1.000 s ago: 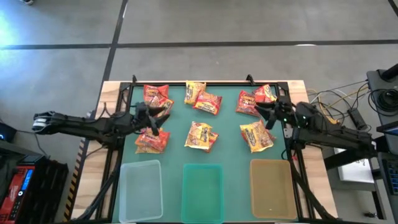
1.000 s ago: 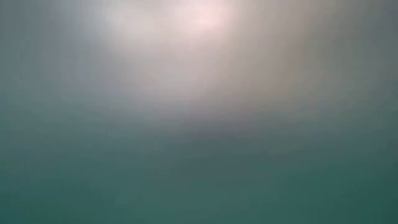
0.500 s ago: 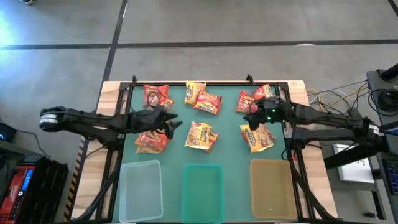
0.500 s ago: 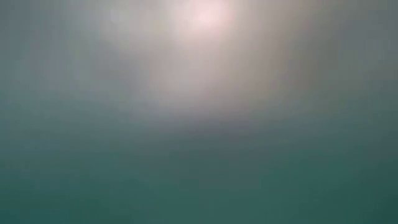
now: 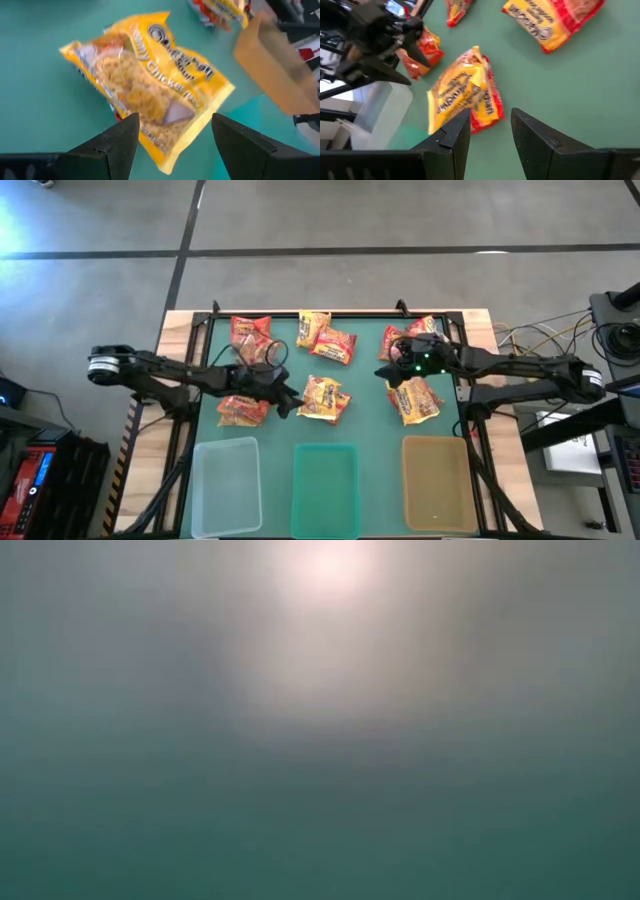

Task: Sort Maruchan noodles
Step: Put the yellow noodle pack into the orange bin

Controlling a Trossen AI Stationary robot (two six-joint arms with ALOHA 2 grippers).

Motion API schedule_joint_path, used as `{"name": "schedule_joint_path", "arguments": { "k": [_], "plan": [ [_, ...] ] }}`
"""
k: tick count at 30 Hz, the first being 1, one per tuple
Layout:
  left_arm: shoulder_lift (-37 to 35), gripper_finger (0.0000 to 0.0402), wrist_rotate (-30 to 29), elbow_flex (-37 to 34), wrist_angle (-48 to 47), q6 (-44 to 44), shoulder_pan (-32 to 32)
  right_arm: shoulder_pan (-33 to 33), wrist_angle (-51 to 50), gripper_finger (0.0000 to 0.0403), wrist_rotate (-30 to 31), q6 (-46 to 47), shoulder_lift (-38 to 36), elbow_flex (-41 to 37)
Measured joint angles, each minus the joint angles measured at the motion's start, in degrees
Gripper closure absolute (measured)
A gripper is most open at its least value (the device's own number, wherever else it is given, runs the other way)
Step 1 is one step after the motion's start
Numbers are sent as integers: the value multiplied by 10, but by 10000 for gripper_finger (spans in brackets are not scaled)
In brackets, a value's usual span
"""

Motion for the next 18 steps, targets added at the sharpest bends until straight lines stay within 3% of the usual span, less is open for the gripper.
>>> {"name": "schedule_joint_path", "arguments": {
  "k": [12, 18],
  "plan": [
    [69, 169, 35, 0, 85, 2, 0, 35, 92, 270, -10, 12, 99, 0],
    [72, 169, 40, 0, 90, 11, -1, 37, 116, 244, -31, 25, 140, 0]
  ]
}}
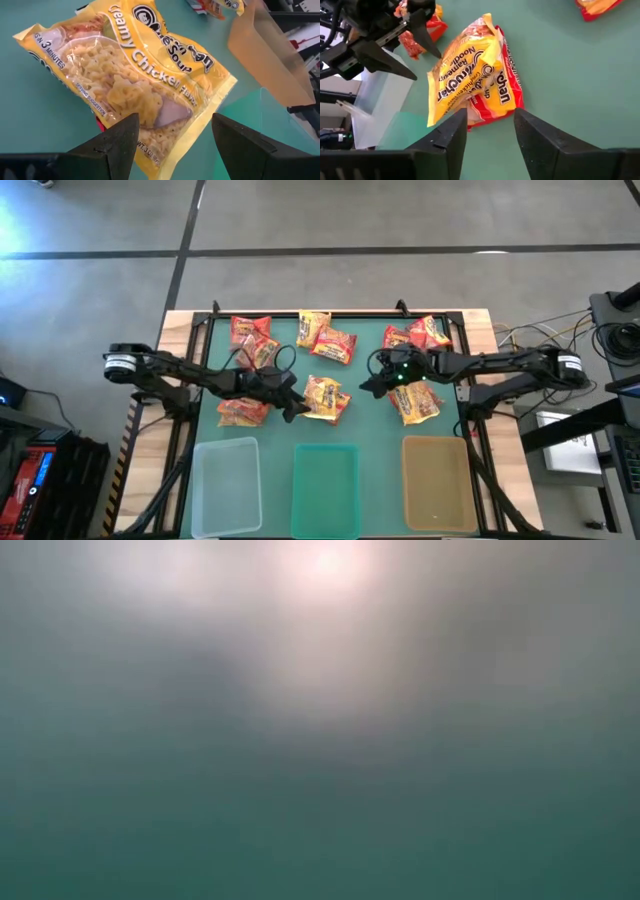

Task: Sort Maruchan noodles
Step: Put the yellow noodle pack into the orange bin

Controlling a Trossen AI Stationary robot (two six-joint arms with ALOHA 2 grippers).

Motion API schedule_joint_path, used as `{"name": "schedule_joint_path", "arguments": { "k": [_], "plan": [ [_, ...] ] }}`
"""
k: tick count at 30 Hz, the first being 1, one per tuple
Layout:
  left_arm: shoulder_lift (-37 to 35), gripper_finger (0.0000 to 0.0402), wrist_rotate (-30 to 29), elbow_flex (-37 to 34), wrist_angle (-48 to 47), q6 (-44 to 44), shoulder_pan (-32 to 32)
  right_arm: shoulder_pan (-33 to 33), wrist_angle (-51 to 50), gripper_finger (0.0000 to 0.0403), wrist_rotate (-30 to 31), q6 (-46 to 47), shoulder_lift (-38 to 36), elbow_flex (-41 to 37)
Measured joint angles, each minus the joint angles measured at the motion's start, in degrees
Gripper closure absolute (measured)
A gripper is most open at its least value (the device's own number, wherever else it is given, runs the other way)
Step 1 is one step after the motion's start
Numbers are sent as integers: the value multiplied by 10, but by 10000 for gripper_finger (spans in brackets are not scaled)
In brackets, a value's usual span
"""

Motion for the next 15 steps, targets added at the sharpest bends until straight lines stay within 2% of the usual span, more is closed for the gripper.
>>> {"name": "schedule_joint_path", "arguments": {
  "k": [6, 15],
  "plan": [
    [3, 169, 13, 0, 10, 10, -2, 0, 49, 216, -1, 39, 38, 0],
    [45, 169, 14, 0, 24, 19, -7, 0, 107, 213, -6, 71, 89, 0]
  ]
}}
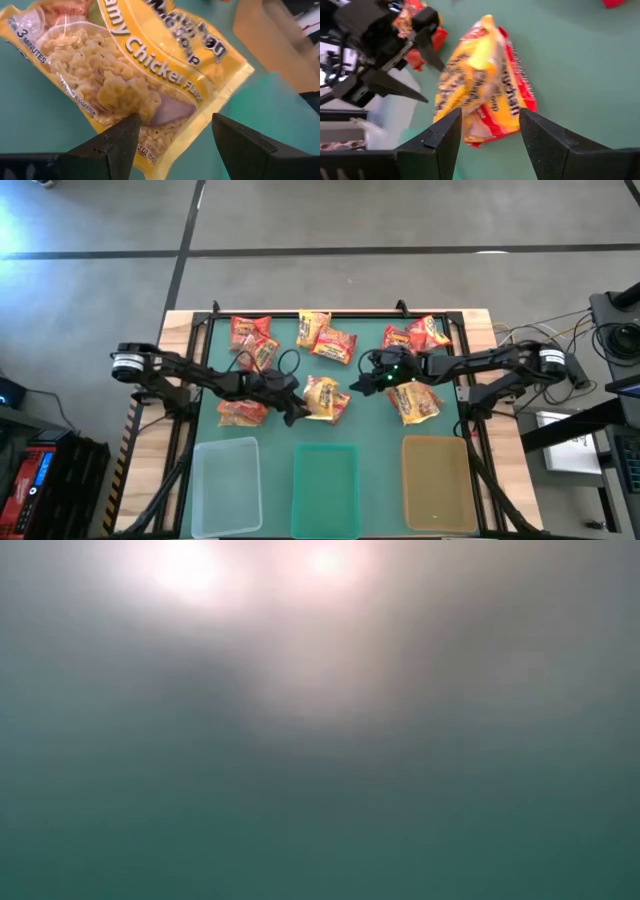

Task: Sort Maruchan noodles
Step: Put the yellow noodle pack into the orange bin

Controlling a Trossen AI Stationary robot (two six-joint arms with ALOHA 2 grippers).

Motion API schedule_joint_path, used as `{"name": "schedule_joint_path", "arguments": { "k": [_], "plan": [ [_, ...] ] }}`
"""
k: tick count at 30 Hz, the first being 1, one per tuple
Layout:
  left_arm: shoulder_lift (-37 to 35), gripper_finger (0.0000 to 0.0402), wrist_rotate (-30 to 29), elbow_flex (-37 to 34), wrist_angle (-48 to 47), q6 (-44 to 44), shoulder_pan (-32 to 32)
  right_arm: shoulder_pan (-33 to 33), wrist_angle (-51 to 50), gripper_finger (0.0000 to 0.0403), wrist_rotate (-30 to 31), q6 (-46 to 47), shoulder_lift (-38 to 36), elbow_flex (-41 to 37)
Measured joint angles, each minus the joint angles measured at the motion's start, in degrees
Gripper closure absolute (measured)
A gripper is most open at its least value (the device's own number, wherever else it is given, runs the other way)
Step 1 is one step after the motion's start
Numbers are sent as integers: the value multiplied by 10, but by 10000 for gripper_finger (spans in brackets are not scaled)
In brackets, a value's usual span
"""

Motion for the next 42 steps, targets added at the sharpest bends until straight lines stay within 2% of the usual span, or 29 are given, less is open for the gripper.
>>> {"name": "schedule_joint_path", "arguments": {
  "k": [5, 14, 20, 25, 28, 32, 36, 42],
  "plan": [
    [21, 169, 0, 0, 39, 20, 0, 0, 28, 213, 12, 8, 36, 10],
    [69, 169, 1, -2, 67, 36, -1, 1, 23, 213, -6, -37, 125, 98],
    [89, 169, 0, -3, 92, 36, -1, 0, -37, 213, -13, -72, 156, 140],
    [86, 169, 0, -4, 96, 37, -1, 0, -43, 213, -22, -91, 157, 164],
    [85, 169, -1, -3, 103, 39, -1, 0, -82, 213, -20, -113, 145, 185],
    [85, 169, -1, -3, 108, 42, -1, 2, -145, 213, 7, -145, 141, 224],
    [85, 169, -4, -3, 115, 49, -1, 8, -195, 213, 58, -167, 147, 255],
    [85, 169, -22, -3, 121, 59, -1, 9, -216, 213, 55, -171, 173, 300]
  ]
}}
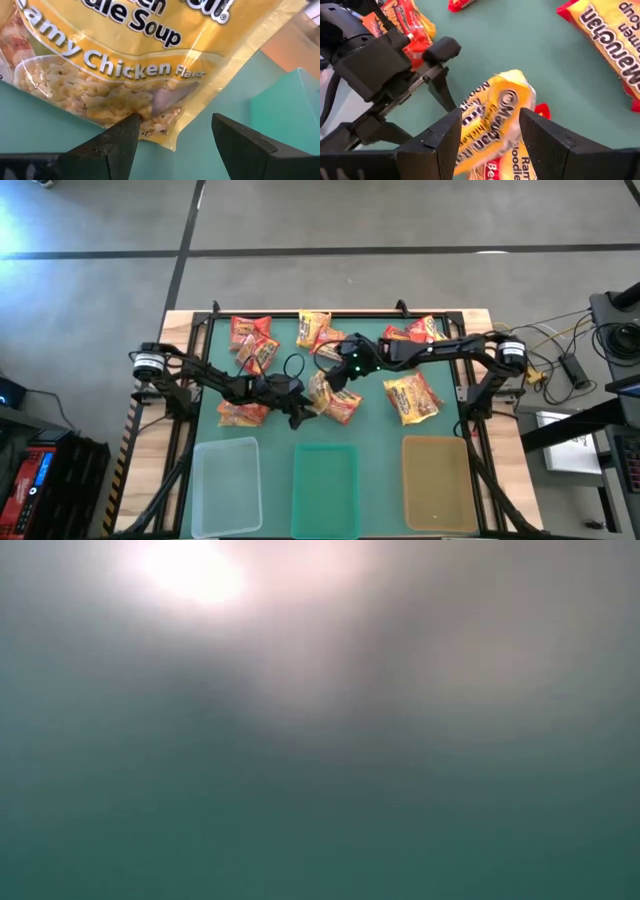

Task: Sort Maruchan noodles
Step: Put the yellow noodle pack into the orange bin

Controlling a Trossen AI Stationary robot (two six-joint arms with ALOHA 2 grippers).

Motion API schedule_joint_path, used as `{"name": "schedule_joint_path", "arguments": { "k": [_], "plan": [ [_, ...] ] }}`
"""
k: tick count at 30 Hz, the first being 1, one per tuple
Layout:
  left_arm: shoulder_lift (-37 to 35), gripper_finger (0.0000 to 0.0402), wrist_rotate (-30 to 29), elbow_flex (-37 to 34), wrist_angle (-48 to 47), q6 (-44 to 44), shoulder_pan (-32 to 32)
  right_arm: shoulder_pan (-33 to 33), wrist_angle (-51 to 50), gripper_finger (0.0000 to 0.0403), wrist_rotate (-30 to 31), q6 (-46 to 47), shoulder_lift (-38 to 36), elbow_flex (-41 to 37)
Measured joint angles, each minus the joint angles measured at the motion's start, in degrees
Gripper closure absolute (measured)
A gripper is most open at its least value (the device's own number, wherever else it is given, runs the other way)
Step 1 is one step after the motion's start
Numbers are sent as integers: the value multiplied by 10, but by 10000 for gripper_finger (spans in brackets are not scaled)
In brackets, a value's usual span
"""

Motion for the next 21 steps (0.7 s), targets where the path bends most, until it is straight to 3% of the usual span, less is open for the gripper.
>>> {"name": "schedule_joint_path", "arguments": {
  "k": [10, 21],
  "plan": [
    [0, 169, -21, 0, 5, 25, 0, 1, -130, 213, 4, -42, 56, 87],
    [0, 169, -69, -1, 12, 51, -5, 3, -152, 213, 34, 41, 60, 102]
  ]
}}
